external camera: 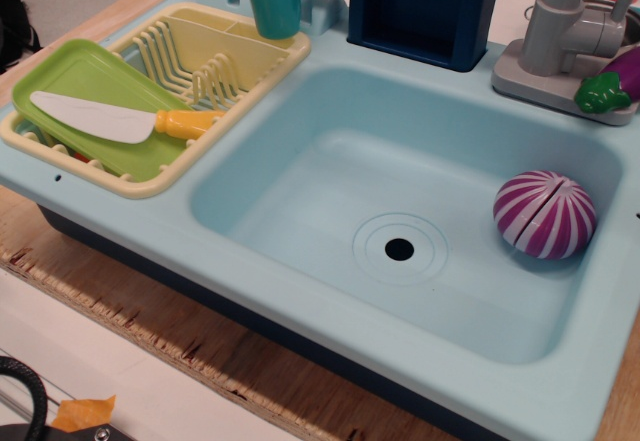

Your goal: Put cup from counter or drying rack into sink

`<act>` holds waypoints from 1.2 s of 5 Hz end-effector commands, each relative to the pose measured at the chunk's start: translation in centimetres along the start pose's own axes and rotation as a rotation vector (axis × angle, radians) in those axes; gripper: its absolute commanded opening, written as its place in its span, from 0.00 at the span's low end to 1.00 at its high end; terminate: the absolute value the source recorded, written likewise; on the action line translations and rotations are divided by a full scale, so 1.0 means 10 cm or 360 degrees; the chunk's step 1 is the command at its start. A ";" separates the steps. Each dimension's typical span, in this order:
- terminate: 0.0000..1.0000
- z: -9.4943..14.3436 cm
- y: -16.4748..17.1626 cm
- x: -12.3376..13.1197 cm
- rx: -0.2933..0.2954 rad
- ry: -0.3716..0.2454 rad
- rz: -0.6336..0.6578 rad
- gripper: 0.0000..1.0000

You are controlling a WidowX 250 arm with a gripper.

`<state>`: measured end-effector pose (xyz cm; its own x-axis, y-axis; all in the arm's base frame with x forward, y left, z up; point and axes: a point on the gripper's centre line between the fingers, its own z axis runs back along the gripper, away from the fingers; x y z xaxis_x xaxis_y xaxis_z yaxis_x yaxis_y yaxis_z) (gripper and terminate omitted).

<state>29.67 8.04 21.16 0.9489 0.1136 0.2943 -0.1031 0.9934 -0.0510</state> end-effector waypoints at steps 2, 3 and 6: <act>0.00 -0.05 0.02 0.07 0.0017 -0.0029 -0.0025 1.00; 0.00 -0.09 0.01 0.12 0.0002 -0.0107 -0.0077 1.00; 0.00 -0.30 0.03 0.36 -0.0020 -0.0157 -0.0100 1.00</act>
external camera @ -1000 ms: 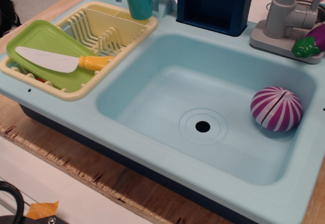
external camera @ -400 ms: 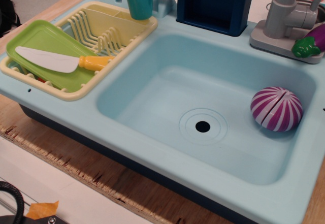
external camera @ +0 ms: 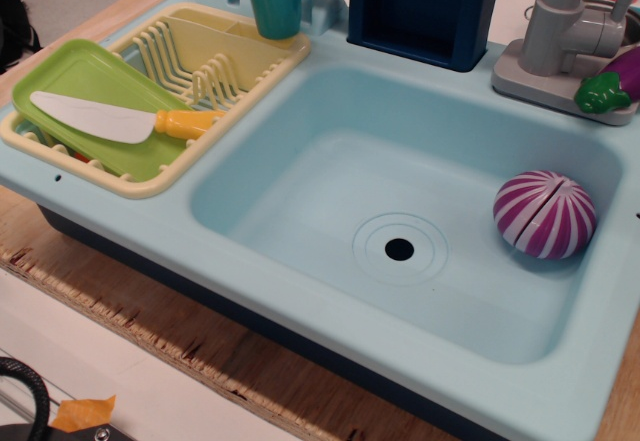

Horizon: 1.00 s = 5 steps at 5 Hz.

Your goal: Put cup from counter or drying rack into sink

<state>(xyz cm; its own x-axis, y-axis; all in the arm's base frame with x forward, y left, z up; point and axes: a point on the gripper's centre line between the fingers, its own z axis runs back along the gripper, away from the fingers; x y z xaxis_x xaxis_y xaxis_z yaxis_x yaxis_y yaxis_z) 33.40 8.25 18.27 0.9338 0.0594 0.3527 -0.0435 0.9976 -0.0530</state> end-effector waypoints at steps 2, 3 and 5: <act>0.00 -0.09 0.10 0.14 -0.0023 -0.0007 0.0015 1.00; 0.00 -0.13 0.09 0.12 -0.0032 0.0023 0.0026 1.00; 0.00 0.03 -0.02 0.01 -0.0009 0.0051 0.0059 1.00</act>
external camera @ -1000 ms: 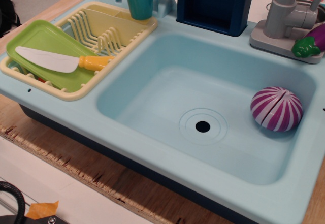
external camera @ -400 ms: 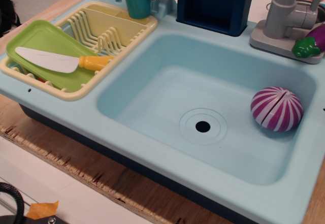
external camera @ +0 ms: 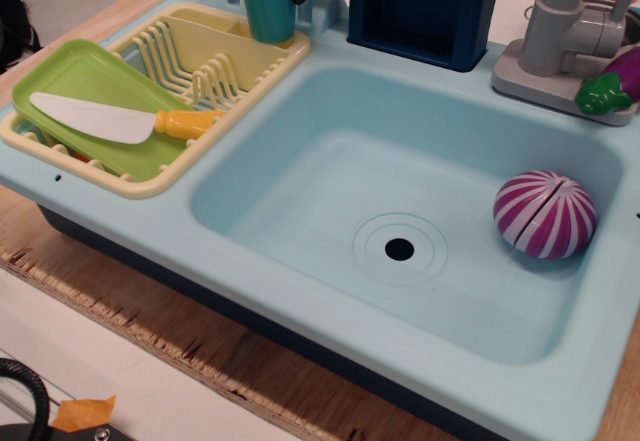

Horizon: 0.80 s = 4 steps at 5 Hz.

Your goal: Put cup from counter or drying rack into sink

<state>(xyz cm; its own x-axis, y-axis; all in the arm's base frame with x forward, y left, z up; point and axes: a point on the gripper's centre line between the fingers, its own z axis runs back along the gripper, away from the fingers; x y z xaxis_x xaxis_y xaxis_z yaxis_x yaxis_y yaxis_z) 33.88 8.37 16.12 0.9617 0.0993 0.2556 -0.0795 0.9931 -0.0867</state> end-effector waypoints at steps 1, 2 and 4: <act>0.00 0.34 -0.12 -0.08 0.0017 -0.0124 0.0007 1.00; 0.00 0.41 -0.23 -0.19 0.0010 -0.0109 0.0077 0.00; 0.00 0.34 -0.67 -0.50 -0.0134 -0.0018 0.0208 0.00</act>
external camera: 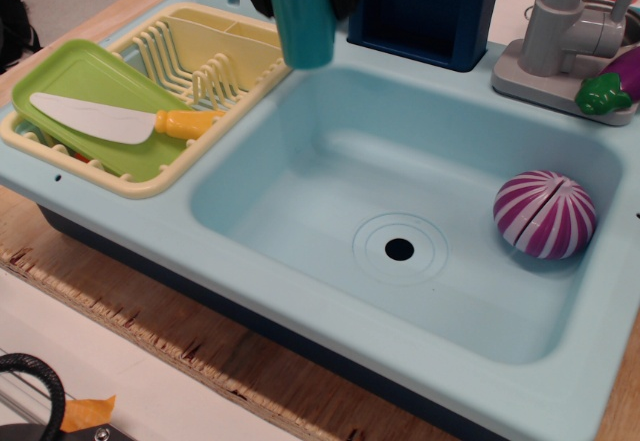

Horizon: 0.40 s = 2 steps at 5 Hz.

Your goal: Put cup from counter or drying rack into sink

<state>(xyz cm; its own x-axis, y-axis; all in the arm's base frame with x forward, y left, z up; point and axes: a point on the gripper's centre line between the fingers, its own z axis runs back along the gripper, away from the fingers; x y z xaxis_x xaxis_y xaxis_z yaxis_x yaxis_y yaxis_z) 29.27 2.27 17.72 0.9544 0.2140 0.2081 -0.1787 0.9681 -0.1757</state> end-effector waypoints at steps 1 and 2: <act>0.00 0.00 -0.22 -0.19 -0.0108 -0.0044 0.0049 0.00; 0.00 -0.03 -0.30 -0.24 -0.0124 0.0039 0.0093 1.00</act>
<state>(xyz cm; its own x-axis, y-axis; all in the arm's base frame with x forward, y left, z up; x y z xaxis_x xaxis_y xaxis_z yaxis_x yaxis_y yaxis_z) 27.47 -1.57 16.11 0.9630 0.2533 0.0916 -0.2188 0.9341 -0.2821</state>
